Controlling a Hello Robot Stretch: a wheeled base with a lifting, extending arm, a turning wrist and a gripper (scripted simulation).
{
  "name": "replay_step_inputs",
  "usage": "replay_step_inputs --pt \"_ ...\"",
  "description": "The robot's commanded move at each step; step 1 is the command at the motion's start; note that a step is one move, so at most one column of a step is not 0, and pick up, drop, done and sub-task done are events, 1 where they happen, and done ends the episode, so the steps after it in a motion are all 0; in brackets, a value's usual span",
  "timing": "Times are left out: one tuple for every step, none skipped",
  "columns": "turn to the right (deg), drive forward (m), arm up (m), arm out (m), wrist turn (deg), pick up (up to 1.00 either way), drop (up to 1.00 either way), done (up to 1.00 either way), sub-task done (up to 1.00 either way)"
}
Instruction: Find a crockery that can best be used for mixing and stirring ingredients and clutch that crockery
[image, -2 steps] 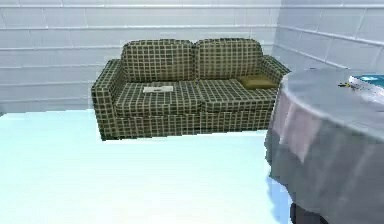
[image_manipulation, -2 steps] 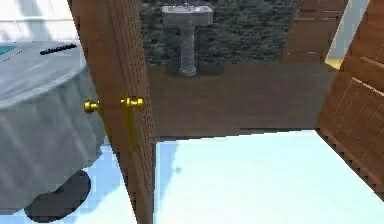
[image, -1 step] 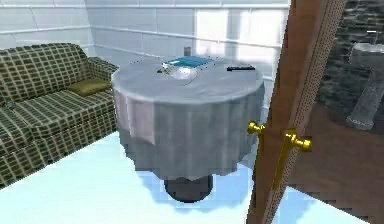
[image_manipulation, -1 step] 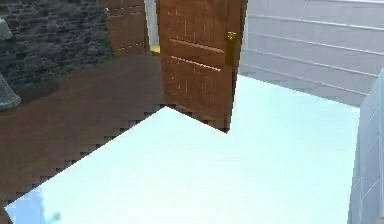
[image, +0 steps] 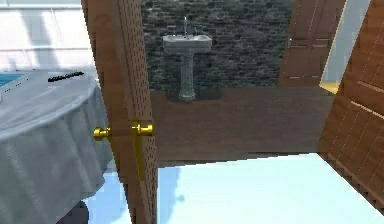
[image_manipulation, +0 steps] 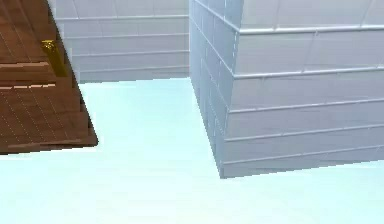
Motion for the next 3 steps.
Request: replay_step_inputs --pt "3.0 0.0 0.0 0.0 0.0 0.0 0.0 0.0 0.0" --pt "45.0 0.0 0.0 0.0 0.0 0.0 0.0 0.0 0.0" --pt "21.0 0.0 0.0 0.0 0.0 0.0 0.0 0.0 0.0"
